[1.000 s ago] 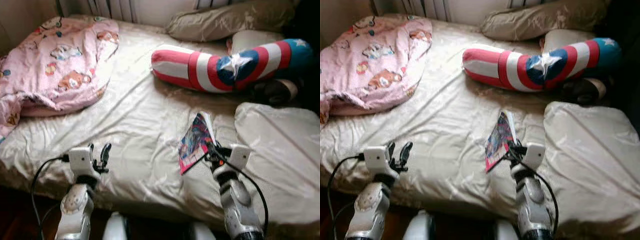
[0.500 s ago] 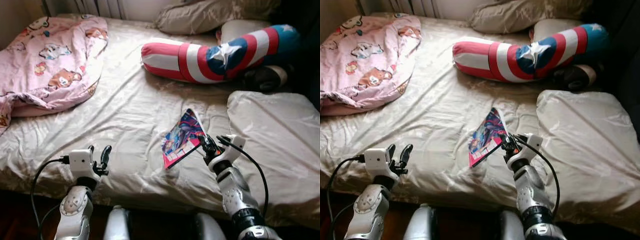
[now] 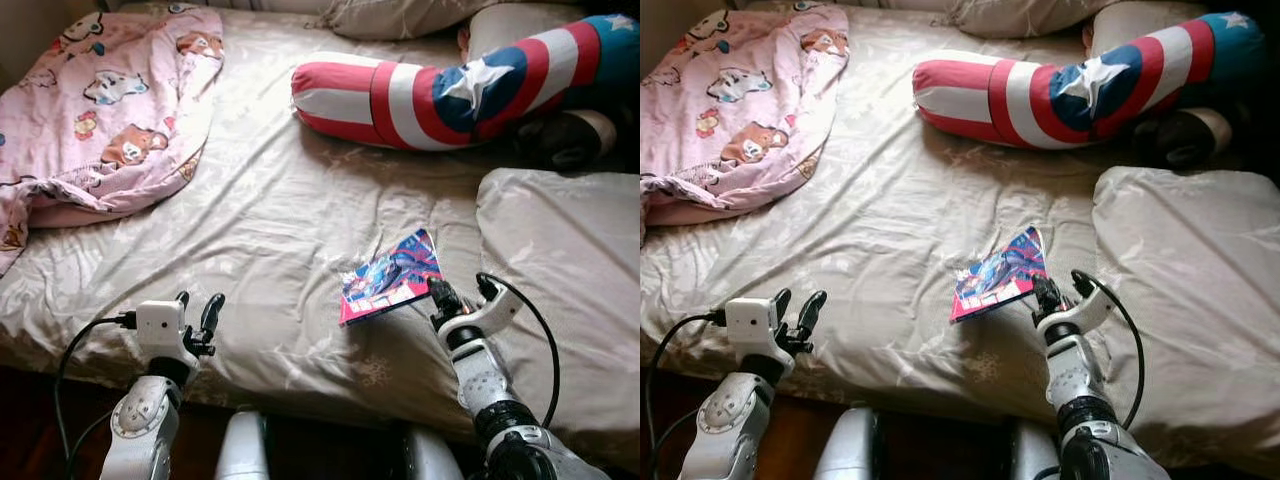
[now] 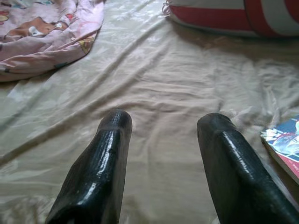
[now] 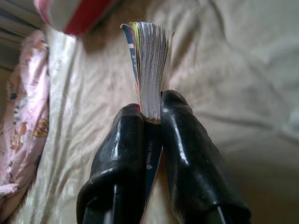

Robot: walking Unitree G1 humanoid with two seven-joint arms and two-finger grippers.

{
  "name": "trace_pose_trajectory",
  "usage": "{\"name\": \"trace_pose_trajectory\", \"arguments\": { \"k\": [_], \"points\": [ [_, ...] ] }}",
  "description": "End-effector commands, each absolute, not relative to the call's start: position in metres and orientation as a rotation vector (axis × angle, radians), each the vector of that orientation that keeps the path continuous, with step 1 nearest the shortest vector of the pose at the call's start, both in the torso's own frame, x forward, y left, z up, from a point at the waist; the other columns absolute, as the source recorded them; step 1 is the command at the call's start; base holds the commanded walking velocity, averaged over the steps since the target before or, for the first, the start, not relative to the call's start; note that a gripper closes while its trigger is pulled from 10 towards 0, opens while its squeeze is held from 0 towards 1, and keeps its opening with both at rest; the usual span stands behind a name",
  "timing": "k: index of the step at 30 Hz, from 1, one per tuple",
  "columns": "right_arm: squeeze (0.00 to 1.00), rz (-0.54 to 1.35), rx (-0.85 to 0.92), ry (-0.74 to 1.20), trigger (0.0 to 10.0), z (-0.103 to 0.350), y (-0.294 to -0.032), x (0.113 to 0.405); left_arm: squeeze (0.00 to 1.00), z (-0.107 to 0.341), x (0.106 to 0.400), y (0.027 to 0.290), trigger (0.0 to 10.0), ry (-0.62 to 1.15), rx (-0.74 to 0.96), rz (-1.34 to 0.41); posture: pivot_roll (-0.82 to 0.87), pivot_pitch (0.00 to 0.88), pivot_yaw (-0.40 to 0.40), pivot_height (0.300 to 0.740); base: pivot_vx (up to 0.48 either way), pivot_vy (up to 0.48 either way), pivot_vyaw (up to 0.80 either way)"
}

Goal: Clean up the room

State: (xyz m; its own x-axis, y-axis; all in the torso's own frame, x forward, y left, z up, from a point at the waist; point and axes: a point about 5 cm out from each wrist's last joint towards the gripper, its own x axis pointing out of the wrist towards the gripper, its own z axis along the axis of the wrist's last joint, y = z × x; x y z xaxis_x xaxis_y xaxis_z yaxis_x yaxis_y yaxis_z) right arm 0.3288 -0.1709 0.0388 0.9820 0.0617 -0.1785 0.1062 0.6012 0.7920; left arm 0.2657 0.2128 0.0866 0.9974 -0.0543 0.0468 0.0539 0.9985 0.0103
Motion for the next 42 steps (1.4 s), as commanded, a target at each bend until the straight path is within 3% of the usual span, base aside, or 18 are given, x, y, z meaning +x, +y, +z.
{"name": "trace_pose_trajectory", "arguments": {
  "k": [1, 9, 17, 25, 42],
  "points": [
    [0.0, -0.089, 0.964, 0.243, 10.0, 0.027, -0.172, 0.322, 0.0, 0.084, 0.259, 0.216, 10.0, -0.015, 0.041, -0.061, 0.2, 0.28, 0.034, 0.649, 0.0, 0.0, 0.0],
    [0.0, -0.264, 0.839, 0.401, 10.0, -0.005, -0.189, 0.294, 0.0, 0.085, 0.249, 0.219, 10.0, 0.006, 0.053, -0.063, 0.22, 0.303, 0.05, 0.649, 0.0, 0.0, 0.0],
    [0.0, -0.355, 0.828, 0.406, 10.0, -0.01, -0.201, 0.287, 0.0, 0.081, 0.238, 0.216, 10.0, 0.04, 0.051, -0.069, 0.23, 0.322, 0.06, 0.649, 0.0, 0.0, 0.0],
    [0.0, -0.549, 1.077, 0.317, 10.0, -0.015, -0.208, 0.279, 0.0, 0.084, 0.228, 0.219, 10.0, 0.058, 0.06, -0.068, 0.25, 0.351, 0.07, 0.649, 0.0, 0.0, 0.0],
    [0.0, -0.529, 1.053, 0.379, 10.0, -0.022, -0.196, 0.274, 0.0, 0.085, 0.219, 0.222, 10.0, 0.084, 0.07, -0.056, 0.27, 0.376, 0.066, 0.649, 0.0, 0.0, 0.0]
  ]
}}
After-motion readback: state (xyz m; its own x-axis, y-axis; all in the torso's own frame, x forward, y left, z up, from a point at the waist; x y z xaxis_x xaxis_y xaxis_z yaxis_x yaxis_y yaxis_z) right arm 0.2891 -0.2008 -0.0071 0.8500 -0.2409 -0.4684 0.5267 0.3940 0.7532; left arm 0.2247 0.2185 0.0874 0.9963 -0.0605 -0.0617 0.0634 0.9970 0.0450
